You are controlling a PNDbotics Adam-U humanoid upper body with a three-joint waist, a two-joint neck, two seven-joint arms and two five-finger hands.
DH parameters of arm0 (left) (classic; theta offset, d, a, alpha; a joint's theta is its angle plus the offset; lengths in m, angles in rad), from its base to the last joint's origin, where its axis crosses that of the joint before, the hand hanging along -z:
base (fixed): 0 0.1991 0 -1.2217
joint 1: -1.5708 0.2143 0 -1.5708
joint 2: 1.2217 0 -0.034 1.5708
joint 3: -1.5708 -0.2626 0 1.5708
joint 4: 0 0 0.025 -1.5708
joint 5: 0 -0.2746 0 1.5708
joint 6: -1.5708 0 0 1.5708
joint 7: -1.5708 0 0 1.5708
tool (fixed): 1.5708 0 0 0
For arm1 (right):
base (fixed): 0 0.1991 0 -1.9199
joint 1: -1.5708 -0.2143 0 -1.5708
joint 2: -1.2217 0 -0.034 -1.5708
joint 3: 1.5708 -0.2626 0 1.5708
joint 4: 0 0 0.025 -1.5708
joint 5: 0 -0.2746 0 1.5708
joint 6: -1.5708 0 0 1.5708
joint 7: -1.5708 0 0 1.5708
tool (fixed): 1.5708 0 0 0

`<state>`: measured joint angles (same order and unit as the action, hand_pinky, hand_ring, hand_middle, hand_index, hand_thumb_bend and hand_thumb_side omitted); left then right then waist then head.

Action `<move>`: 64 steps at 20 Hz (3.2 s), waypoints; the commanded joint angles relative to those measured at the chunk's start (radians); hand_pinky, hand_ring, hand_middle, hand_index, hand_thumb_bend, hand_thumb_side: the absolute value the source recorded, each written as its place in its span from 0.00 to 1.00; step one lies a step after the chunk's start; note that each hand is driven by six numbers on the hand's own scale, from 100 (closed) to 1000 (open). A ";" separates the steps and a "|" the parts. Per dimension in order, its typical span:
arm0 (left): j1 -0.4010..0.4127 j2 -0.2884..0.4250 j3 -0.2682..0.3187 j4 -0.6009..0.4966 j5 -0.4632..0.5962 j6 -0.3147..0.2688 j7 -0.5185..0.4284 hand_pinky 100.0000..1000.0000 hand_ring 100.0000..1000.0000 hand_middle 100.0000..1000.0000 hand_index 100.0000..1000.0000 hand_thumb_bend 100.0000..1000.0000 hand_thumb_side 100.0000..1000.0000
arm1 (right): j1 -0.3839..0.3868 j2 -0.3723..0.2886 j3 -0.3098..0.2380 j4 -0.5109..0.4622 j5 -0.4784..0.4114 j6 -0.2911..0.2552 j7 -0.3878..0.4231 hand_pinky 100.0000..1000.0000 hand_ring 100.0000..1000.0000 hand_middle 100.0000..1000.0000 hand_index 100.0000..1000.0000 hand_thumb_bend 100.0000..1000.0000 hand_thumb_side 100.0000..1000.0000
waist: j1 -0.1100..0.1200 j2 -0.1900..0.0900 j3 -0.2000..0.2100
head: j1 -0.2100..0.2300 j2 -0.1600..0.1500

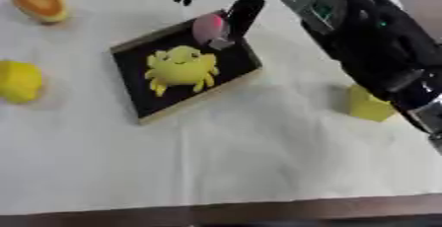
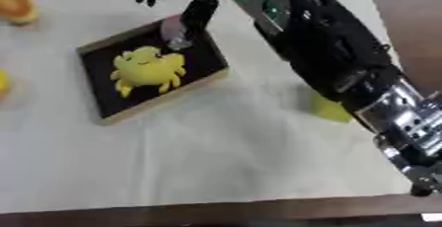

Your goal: Pick up objects on the table and place them in the box.

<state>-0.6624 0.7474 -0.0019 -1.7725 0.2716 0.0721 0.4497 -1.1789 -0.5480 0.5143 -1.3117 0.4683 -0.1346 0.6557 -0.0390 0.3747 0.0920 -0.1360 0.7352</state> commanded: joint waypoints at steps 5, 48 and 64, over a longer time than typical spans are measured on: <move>0.009 0.045 0.017 -0.005 -0.003 0.000 0.008 0.82 0.91 0.88 1.00 0.38 0.58 | 0.135 -0.315 -0.082 -0.348 -0.138 0.134 -0.050 0.83 0.87 0.78 0.91 0.36 0.37 | 0.002 -0.030 -0.030 | 0.028 0.008; 0.021 0.051 0.018 -0.008 -0.006 0.001 0.012 0.82 0.92 0.88 0.99 0.37 0.58 | 0.847 -0.638 -0.301 -0.630 -0.227 0.361 -0.231 0.84 0.90 0.83 0.92 0.42 0.35 | 0.034 -0.007 -0.083 | 0.045 -0.002; 0.018 0.038 0.014 -0.011 -0.001 0.002 0.010 0.82 0.92 0.87 0.99 0.36 0.58 | 0.805 -0.580 -0.228 -0.466 -0.176 0.341 -0.188 0.83 0.90 0.81 0.91 0.44 0.30 | 0.045 0.012 -0.067 | 0.026 -0.010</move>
<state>-0.6273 0.7650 0.0037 -1.7702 0.2657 0.0729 0.4606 -0.3622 -1.1090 0.2926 -1.7856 0.2846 0.2101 0.4644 -0.0077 0.3921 0.0252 -0.1074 0.7365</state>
